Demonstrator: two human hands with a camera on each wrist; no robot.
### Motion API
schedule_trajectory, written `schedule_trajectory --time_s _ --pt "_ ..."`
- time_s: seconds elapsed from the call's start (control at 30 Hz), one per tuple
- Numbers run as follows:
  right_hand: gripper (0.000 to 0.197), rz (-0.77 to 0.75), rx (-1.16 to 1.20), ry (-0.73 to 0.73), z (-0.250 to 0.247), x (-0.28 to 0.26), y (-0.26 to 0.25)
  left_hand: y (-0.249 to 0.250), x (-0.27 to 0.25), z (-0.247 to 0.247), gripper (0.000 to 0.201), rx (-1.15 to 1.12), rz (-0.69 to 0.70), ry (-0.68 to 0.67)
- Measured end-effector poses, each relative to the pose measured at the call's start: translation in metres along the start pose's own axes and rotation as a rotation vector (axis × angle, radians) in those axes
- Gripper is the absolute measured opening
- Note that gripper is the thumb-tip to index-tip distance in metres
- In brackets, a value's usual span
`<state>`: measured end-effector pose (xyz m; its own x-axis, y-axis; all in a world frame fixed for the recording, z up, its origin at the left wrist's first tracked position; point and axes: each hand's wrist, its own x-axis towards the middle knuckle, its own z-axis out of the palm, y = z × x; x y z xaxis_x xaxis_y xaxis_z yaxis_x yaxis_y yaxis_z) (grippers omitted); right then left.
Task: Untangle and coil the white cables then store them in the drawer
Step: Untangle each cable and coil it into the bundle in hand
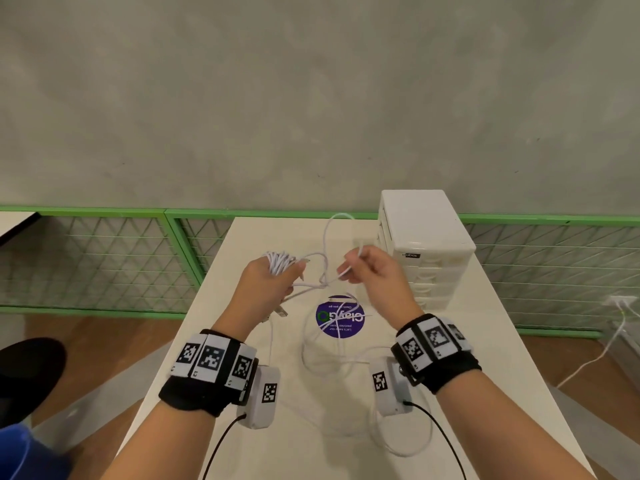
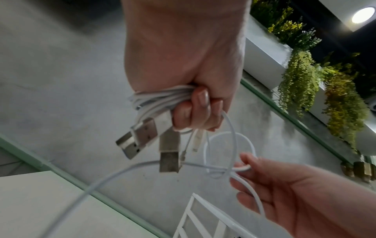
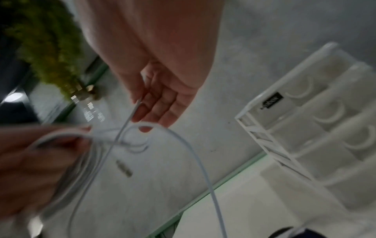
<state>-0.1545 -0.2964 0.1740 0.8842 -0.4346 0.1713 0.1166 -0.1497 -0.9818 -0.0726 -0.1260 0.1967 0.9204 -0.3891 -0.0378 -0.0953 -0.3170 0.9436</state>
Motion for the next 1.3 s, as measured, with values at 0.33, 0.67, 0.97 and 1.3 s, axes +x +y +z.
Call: schedule_trajectory --time_s 0.33,0.67,0.97,1.3 --pt "0.024 0.114 0.288 0.512 -0.068 0.018 0.02 -0.01 0.005 -0.019 0.032 -0.093 -0.079 0.278" --pt "0.034 0.225 -0.766 0.323 -0.062 0.012 0.055 -0.002 0.004 0.009 0.024 0.024 -0.011 0.183" --pt "0.035 -0.128 -0.816 -0.392 0.012 0.002 0.016 -0.001 0.008 0.021 0.03 0.048 0.019 0.138" --pt "0.025 0.209 -0.634 0.346 -0.069 0.019 0.049 -0.015 0.01 -0.011 0.026 0.039 -0.072 0.282"
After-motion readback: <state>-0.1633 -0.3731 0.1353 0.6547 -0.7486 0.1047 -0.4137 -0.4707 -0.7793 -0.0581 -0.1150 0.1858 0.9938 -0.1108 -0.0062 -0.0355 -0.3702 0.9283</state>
